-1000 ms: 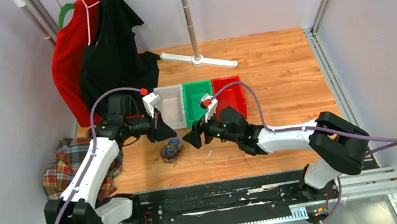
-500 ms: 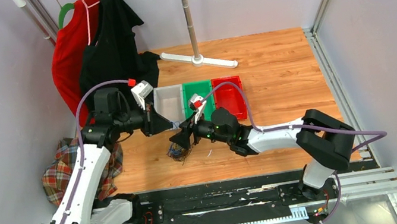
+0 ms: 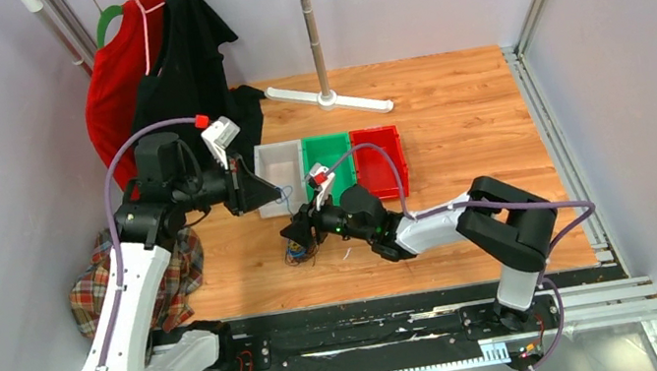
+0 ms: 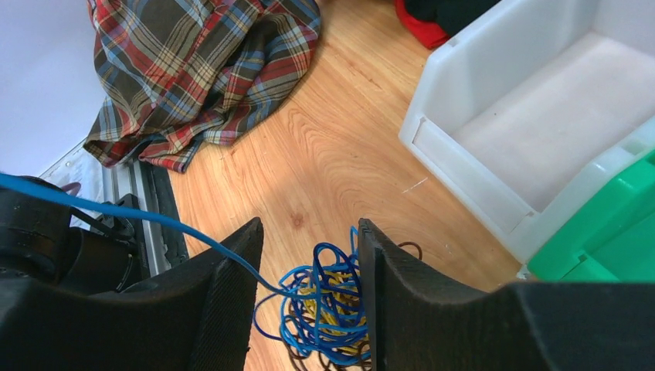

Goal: Untangle the cables

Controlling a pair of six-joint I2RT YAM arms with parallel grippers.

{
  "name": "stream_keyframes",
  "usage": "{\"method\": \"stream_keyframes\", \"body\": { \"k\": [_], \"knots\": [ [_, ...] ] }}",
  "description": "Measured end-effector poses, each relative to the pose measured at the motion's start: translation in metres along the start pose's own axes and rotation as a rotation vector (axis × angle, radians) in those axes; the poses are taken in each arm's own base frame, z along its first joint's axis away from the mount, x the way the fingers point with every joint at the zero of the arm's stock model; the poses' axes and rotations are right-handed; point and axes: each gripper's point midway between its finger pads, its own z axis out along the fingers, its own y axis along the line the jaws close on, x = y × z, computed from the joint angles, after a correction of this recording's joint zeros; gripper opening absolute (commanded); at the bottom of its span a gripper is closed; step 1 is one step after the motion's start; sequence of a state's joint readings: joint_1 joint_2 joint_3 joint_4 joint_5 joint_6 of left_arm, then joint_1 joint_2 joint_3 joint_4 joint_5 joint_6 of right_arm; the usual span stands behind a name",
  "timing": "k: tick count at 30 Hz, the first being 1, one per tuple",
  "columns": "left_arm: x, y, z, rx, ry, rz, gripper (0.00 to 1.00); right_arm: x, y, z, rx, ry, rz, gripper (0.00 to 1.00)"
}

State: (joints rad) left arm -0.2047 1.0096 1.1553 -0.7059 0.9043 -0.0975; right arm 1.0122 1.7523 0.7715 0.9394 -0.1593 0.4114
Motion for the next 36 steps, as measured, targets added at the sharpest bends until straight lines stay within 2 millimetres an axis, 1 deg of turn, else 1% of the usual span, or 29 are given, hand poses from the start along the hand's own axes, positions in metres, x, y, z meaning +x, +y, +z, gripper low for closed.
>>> {"method": "stream_keyframes", "body": {
  "k": [8, 13, 22, 26, 29, 33, 36],
  "knots": [
    [-0.019, -0.014, -0.009, 0.002, -0.029, 0.022, 0.01, 0.009, -0.003, 0.006, 0.004, 0.010, 0.038, 0.45],
    [-0.035, -0.024, -0.017, 0.003, -0.060, 0.061, 0.01, 0.014, -0.004, 0.009, 0.005, 0.017, 0.057, 0.45],
    [-0.053, -0.033, -0.025, -0.016, -0.091, 0.090, 0.01, 0.013, -0.004, 0.008, 0.003, 0.000, 0.071, 0.44],
    [-0.061, -0.036, -0.029, -0.029, -0.103, 0.099, 0.01, 0.023, -0.007, 0.001, 0.008, 0.012, 0.080, 0.46],
    [-0.066, -0.039, -0.032, -0.035, -0.112, 0.110, 0.01, 0.036, -0.011, -0.008, 0.022, 0.032, 0.092, 0.48],
    [-0.070, -0.040, -0.036, -0.053, -0.121, 0.128, 0.00, 0.057, -0.020, -0.028, 0.055, 0.067, 0.103, 0.48],
    [-0.072, -0.039, -0.038, -0.069, -0.125, 0.143, 0.00, 0.067, -0.025, -0.043, 0.080, 0.077, 0.106, 0.48]
  ]
}}
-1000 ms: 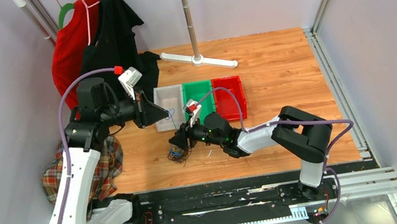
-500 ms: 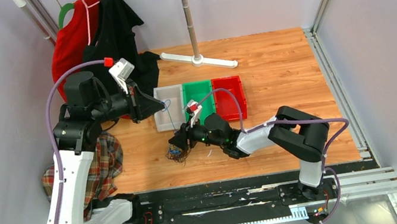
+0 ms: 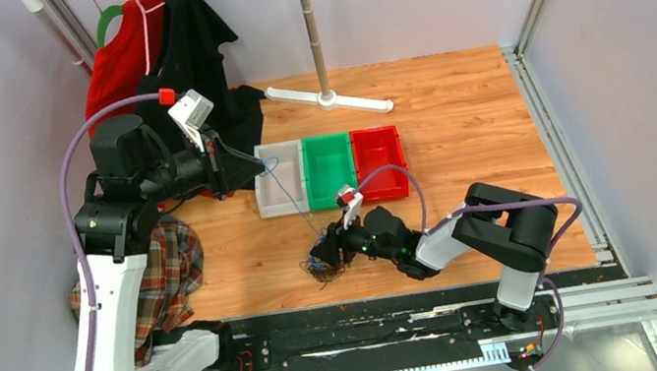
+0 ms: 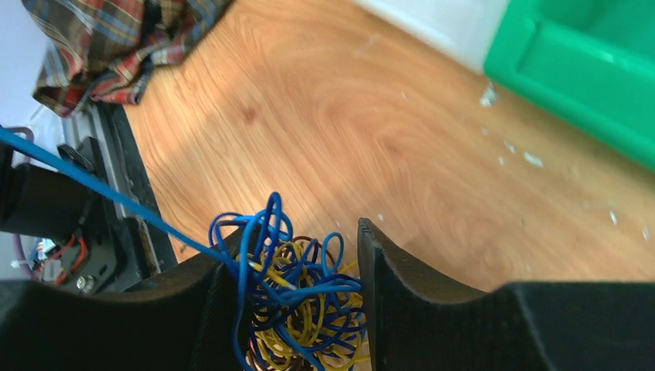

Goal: Untangle the cables

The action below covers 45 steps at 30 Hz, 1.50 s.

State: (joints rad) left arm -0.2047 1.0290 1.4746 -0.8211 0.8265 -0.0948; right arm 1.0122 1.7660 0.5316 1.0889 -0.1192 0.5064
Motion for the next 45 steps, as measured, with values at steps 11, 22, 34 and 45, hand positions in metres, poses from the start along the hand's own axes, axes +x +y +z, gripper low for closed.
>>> {"method": "stream_keyframes", "body": {
  "k": [11, 22, 34, 45],
  "knots": [
    [0.027, 0.034, 0.000, -0.131, 0.053, 0.113, 0.00, 0.010, -0.010, -0.028, 0.045, 0.010, 0.009, 0.47],
    [0.159, 0.086, 0.014, -0.203, 0.341, 0.015, 0.19, -0.017, 0.008, -0.034, 0.008, 0.017, -0.041, 0.01],
    [0.206, 0.077, 0.019, -0.049, 0.421, 0.075, 0.92, -0.028, 0.031, -0.023, -0.074, 0.068, -0.053, 0.01],
    [0.224, 0.059, 0.042, 0.166, 0.475, 0.086, 0.92, -0.041, 0.042, -0.020, -0.101, 0.071, -0.089, 0.00]
  ]
}}
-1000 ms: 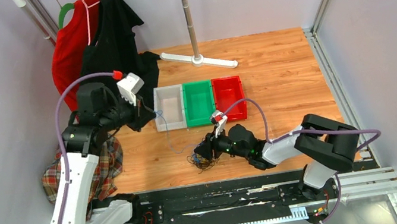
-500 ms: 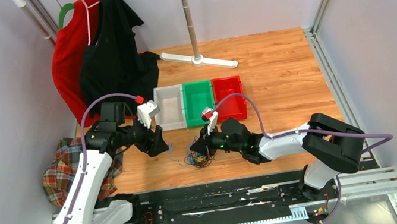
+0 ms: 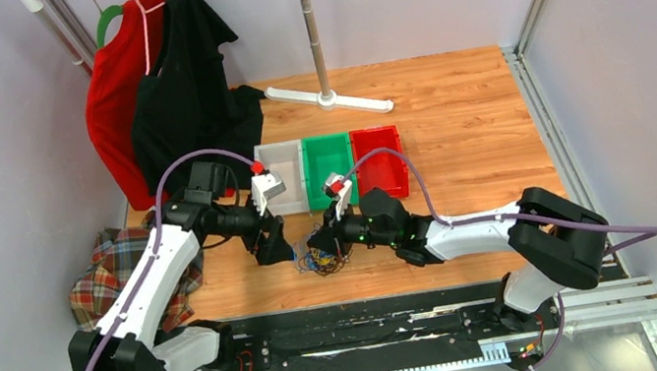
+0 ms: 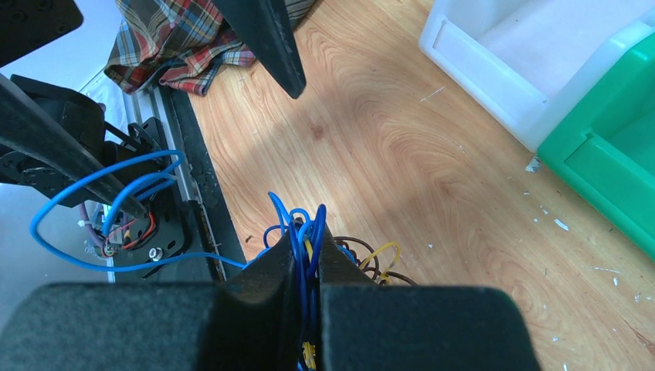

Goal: Untangle the cables

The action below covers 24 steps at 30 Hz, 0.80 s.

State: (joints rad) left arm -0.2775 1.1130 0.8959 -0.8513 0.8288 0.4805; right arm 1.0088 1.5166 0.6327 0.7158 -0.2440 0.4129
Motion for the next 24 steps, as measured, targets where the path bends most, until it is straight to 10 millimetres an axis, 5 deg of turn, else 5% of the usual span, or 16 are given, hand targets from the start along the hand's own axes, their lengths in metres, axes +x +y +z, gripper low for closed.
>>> {"method": "stream_keyframes", "body": {
  "k": [13, 24],
  "knots": [
    [-0.009, -0.002, 0.012, 0.090, -0.042, -0.009, 0.79, -0.011, 0.015, 0.005, -0.032, -0.004, -0.025, 0.00],
    [-0.017, -0.004, 0.014, 0.115, -0.071, -0.030, 0.18, -0.024, 0.027, 0.007, -0.057, -0.024, -0.035, 0.01]
  ]
}}
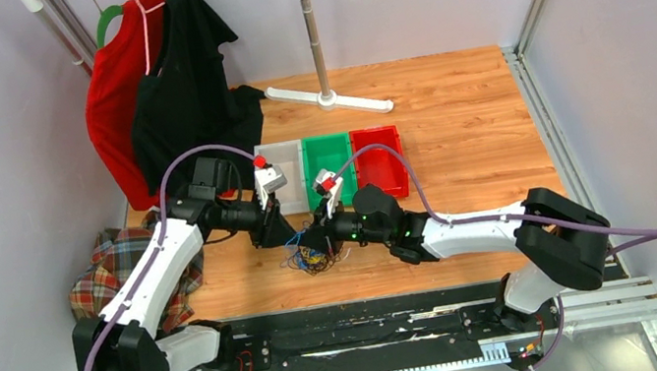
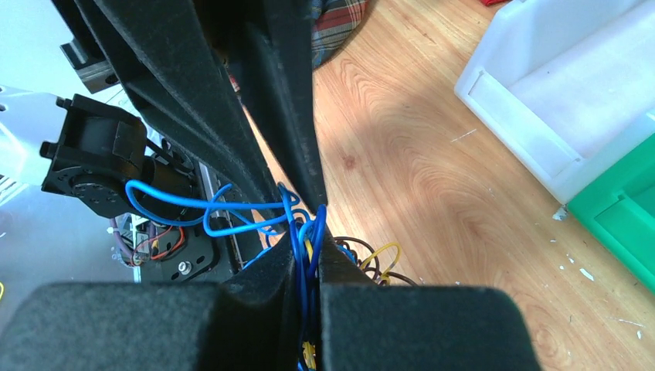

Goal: Untangle the cables

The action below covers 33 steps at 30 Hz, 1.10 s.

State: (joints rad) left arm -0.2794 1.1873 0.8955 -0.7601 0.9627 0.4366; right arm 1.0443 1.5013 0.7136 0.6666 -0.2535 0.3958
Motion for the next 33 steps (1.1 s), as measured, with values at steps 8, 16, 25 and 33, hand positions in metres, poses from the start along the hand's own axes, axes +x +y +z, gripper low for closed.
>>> {"method": "stream_keyframes", "body": {
  "k": [8, 16, 25, 33],
  "knots": [
    [-0.003, -0.007, -0.007, -0.018, -0.013, 0.055, 0.06, -0.003, 0.002, -0.003, -0.001, -0.002, -0.001, 0.13],
    [0.000, -0.009, -0.012, -0.042, 0.007, 0.064, 0.01, 0.002, -0.003, -0.007, 0.028, 0.015, 0.004, 0.46],
    [-0.002, -0.017, -0.017, -0.050, -0.006, 0.052, 0.01, 0.013, -0.016, -0.016, 0.096, 0.026, 0.009, 0.51],
    [-0.022, -0.030, -0.027, -0.054, -0.055, 0.046, 0.01, -0.005, -0.014, -0.015, 0.098, -0.027, -0.003, 0.53]
  ]
}}
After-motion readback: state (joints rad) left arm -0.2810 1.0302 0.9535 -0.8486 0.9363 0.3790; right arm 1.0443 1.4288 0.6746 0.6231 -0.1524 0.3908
